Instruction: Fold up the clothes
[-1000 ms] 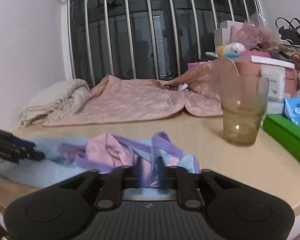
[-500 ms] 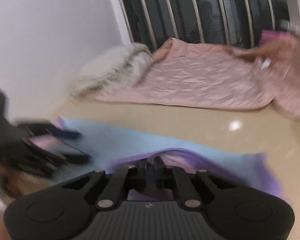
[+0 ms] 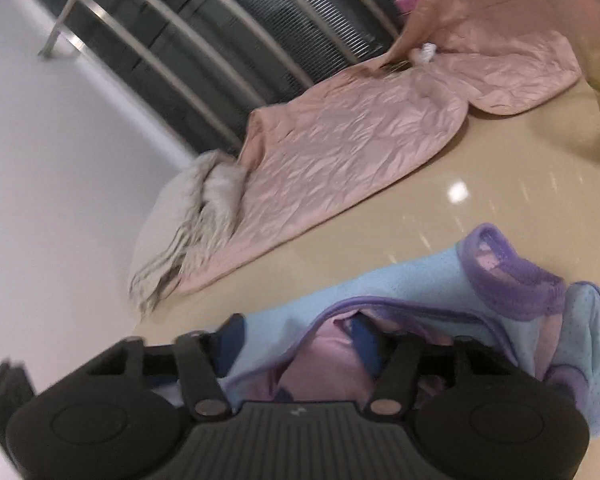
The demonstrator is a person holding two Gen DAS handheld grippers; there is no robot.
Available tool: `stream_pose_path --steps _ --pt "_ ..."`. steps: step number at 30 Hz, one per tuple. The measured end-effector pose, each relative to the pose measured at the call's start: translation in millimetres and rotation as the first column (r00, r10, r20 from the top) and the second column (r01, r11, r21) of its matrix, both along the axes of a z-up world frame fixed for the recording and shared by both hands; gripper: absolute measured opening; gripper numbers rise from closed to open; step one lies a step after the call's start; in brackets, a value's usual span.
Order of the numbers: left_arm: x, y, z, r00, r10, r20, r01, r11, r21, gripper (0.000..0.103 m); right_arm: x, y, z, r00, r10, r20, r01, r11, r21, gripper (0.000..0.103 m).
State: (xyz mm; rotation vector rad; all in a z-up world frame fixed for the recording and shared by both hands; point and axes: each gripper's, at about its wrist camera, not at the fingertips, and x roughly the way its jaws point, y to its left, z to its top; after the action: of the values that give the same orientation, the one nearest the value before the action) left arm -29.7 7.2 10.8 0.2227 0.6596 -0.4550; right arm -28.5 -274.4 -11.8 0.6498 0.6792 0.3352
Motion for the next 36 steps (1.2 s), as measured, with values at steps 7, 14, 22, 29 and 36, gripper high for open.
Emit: stream_pose_path --steps 7,14,22,29,36 --pt "-0.9 0.7 -1.2 1.000 -0.003 0.003 0.003 1.000 -0.005 0.078 -23.0 -19.1 -16.3 0.997 -0.059 0.051 0.057 0.998 0.027 0.005" --pt "-9.5 1.4 13.8 0.999 -0.035 -0.018 0.034 0.998 -0.043 0.078 -71.4 -28.0 15.4 0.977 -0.004 0.214 0.035 0.990 -0.139 0.043" --pt "-17.7 -63.8 30.6 0.981 -0.184 0.064 0.187 0.981 -0.045 0.078 -48.2 -52.5 19.9 0.979 -0.090 0.180 0.145 0.935 -0.324 0.019" --pt "-10.5 -47.0 17.1 0.990 -0.140 0.012 0.140 0.990 -0.004 0.079 -91.5 2.1 37.2 0.863 0.332 0.381 -0.089 0.841 -0.533 0.035" --pt "-3.4 -32.7 14.7 0.996 -0.094 -0.008 0.094 0.995 0.018 0.079 -52.8 85.8 22.7 0.711 0.679 0.184 -0.206 0.451 -0.868 0.028"
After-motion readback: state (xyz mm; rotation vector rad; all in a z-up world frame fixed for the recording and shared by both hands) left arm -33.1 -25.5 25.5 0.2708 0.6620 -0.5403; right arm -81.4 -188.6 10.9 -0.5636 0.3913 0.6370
